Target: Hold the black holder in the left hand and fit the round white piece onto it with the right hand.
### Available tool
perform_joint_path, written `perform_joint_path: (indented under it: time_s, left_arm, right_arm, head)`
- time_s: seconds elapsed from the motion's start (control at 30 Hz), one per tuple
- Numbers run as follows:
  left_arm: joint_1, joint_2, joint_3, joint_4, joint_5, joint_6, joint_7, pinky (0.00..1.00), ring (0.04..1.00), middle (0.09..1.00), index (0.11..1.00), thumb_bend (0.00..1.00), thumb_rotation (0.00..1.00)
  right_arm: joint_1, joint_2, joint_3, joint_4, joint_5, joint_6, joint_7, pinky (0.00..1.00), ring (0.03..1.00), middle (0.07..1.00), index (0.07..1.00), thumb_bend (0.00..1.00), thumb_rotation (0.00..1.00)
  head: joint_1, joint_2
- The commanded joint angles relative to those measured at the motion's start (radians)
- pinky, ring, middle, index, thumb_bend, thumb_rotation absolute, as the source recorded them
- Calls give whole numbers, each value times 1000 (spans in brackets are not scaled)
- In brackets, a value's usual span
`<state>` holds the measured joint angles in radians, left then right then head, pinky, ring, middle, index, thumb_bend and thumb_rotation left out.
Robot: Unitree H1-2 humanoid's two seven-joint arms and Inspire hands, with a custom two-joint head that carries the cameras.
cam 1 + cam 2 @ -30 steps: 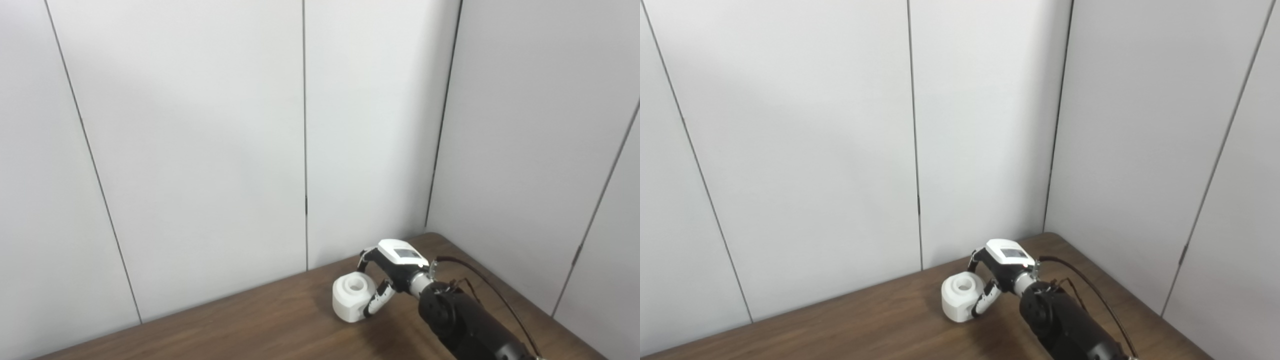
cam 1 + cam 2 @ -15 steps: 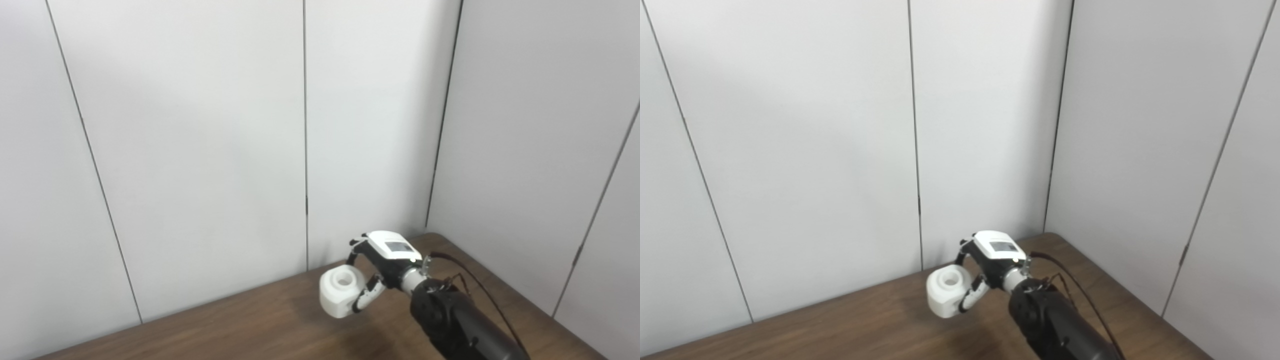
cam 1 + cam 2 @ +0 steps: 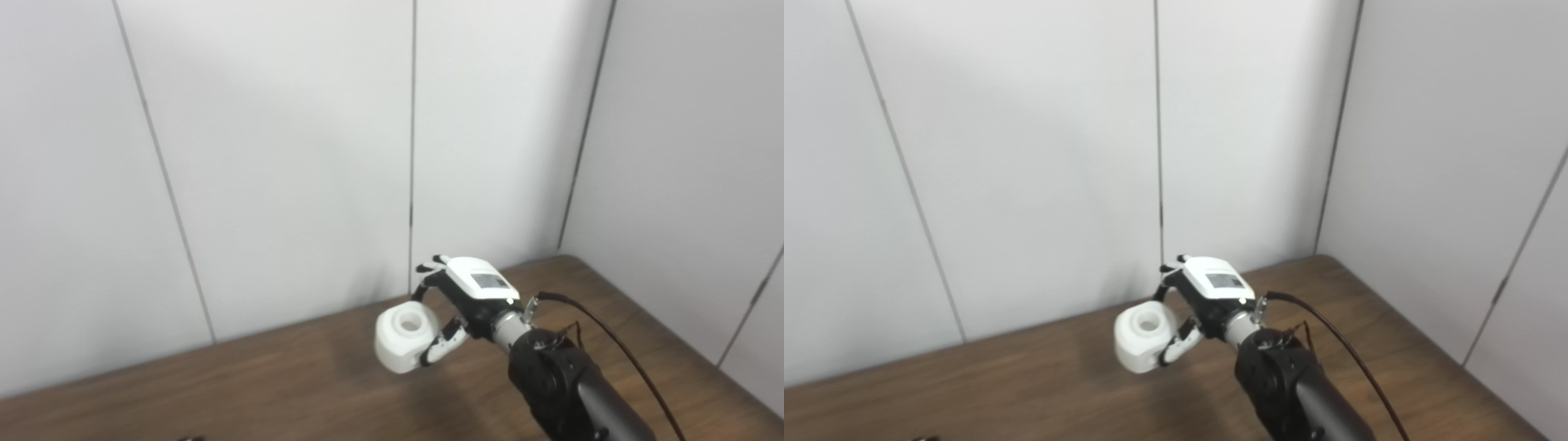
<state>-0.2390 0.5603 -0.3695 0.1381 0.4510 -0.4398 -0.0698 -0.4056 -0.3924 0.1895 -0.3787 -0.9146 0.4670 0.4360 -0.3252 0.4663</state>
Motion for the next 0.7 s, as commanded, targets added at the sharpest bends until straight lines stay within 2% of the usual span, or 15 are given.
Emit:
perform_joint_path:
  time_s: [0.0,0.27,0.43,0.5,0.67]
  left_arm:
    - [-5,6,27,-53,6,16,-24,1000,1000,950,482,511,38]
    - [6,-41,77,-99,73,80,-70,1000,1000,951,482,514,40]
    - [11,-72,93,-131,107,124,-84,1000,1000,946,482,514,39]
    - [13,-81,97,-150,115,151,-103,1000,1000,951,482,514,40]
    - [15,-113,109,-154,140,152,-82,1000,989,939,481,515,41]
  right_arm:
    - [-30,24,-7,-65,-41,2,17,781,983,895,482,504,146]
    - [5,183,30,-150,-140,-1,86,811,988,905,481,506,140]
    - [28,238,45,-180,-171,-11,113,788,980,904,481,506,143]
    - [36,259,47,-195,-171,-9,126,809,988,912,481,505,142]
    - [52,315,70,-227,-198,-12,170,781,983,910,482,505,142]
  head:
    - [26,19]
    - [117,71]
    - [203,100]
    - [227,111]
    - [297,146]
